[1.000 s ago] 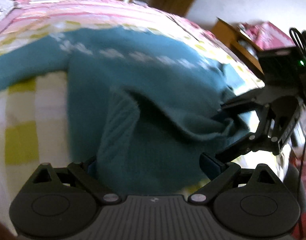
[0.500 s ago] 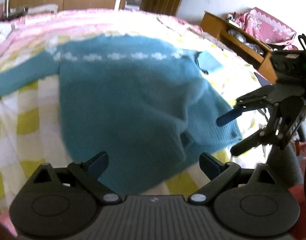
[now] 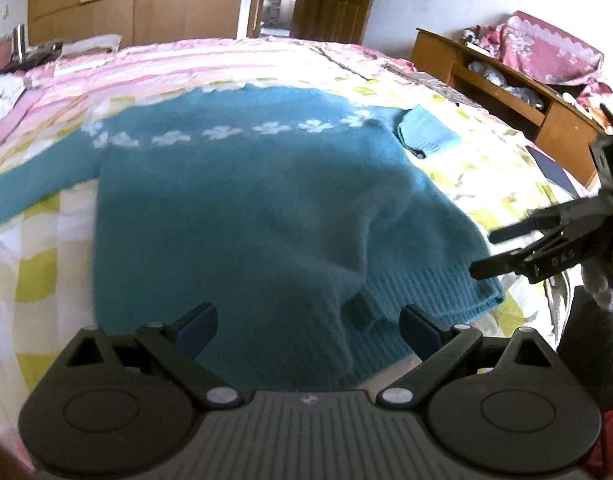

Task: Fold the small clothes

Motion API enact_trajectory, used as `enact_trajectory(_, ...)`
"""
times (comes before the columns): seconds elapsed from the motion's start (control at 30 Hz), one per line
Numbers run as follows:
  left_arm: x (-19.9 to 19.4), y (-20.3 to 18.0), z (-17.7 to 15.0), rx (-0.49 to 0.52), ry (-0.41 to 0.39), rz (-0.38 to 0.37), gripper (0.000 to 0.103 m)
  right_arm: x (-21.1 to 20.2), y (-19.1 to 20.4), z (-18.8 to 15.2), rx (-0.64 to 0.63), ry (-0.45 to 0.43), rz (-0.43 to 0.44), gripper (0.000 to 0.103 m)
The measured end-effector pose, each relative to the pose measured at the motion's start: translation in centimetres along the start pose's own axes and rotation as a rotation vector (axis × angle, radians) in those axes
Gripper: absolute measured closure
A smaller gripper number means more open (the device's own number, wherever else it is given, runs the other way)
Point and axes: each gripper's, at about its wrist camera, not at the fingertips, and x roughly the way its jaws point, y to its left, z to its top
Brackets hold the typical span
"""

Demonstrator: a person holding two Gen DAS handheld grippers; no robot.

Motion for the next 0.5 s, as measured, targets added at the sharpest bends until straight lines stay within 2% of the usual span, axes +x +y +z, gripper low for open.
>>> enact_trajectory(0.1, 0.8, -0.4, -0.5, -0.005, 0.017, 0.004, 0.001, 0.2, -1.2, -1.5, 0.084, 0.021, -0.011, 0.021)
enact_trajectory(0.17, 1.1, -0.8, -0.7, -0.003, 0.023, -0.001, 0.001, 0.5, -1.3, -2.2, 0.103, 0.03, -0.014, 0.027)
enact_trajectory(0.23, 1.3, -1.4, -0.7, 0.005, 0.028, -0.005, 0.001, 0.7, -1.3, -2.5, 0.12, 0.037, -0.002, 0.036)
enact_trajectory(0.3, 1.3, -1.9, -0.7, 0.021, 0.03, -0.001, 0.001, 0.8, -1.2, -2.6, 0.131, 0.038, -0.011, 0.043)
enact_trajectory(0.47, 1.2, -2.3, -1.0, 0.019, 0.035, 0.004, 0.001, 1.0, -0.8, -2.5, 0.124, 0.035, -0.035, 0.048)
enact_trajectory(0.5, 1.2, -2.2, -1.0, 0.011, 0.036, 0.005, 0.001, 1.1, -0.7, -2.5, 0.116, 0.034, -0.045, 0.055)
